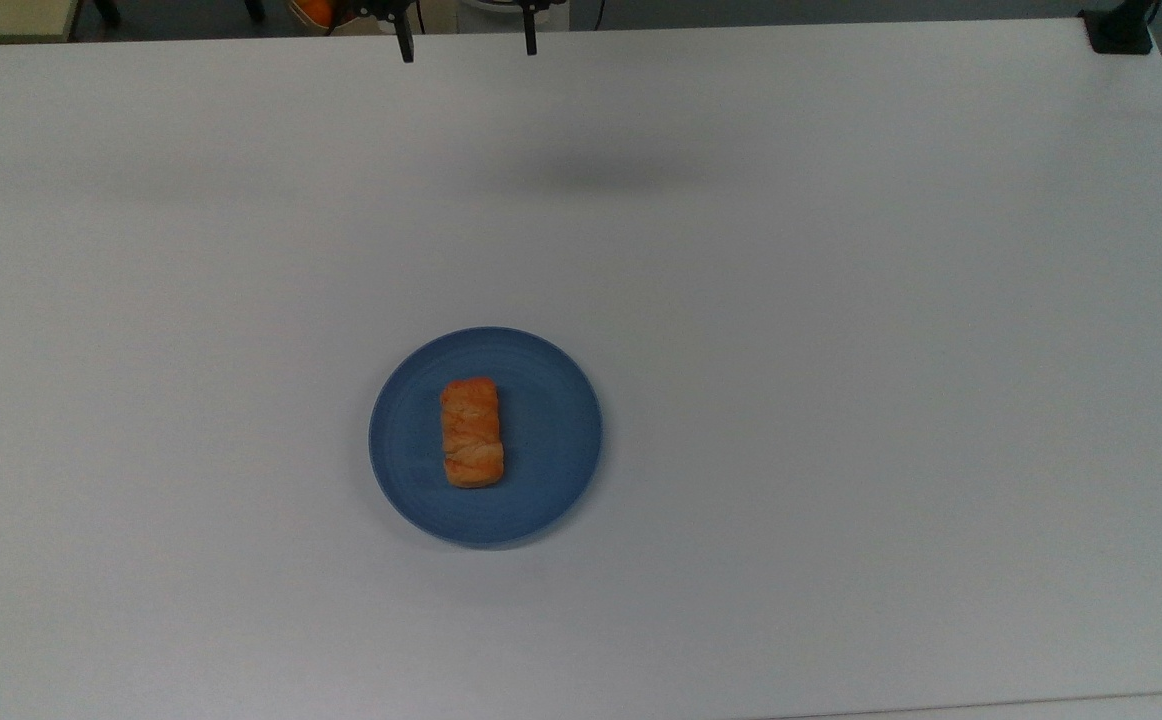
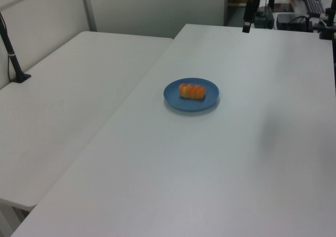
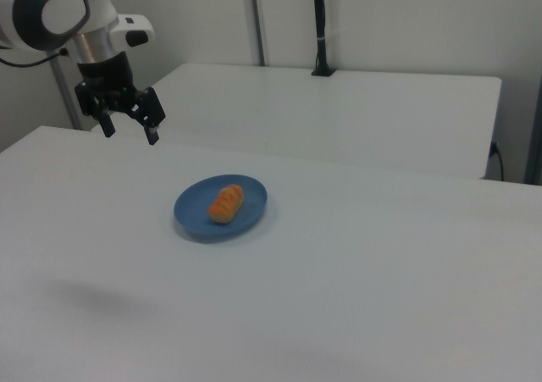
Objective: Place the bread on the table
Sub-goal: 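Move the open gripper down toward the bread roll on the blue plate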
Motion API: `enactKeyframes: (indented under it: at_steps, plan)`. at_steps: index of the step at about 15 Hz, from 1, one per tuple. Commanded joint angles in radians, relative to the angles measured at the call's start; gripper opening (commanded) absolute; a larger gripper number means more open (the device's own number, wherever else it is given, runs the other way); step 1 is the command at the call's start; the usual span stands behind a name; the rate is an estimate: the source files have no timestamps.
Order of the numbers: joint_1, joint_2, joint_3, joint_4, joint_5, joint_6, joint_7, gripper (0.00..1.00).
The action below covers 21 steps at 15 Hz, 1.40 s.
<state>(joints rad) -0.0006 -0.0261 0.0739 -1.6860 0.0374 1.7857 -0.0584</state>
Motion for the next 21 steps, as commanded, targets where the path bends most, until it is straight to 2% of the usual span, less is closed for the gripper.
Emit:
enactKeyframes:
  at_steps: [1,7,10,14,16,18,21]
  plan:
    - [-0.007,-0.015,-0.005,-0.018,0.025,0.006,-0.032,1.00]
    - [0.016,0.046,-0.009,-0.003,0.012,-0.037,-0.034,1.00]
    - [0.022,0.144,-0.020,0.096,0.007,-0.034,-0.031,1.00]
    - [0.017,0.317,-0.034,0.308,0.007,-0.039,-0.024,1.00]
    - [0.017,0.388,-0.036,0.374,-0.002,-0.028,-0.024,1.00]
    - [0.011,0.446,-0.036,0.419,-0.014,0.010,-0.023,1.00]
    - [0.005,0.515,-0.036,0.419,-0.016,0.119,-0.023,1.00]
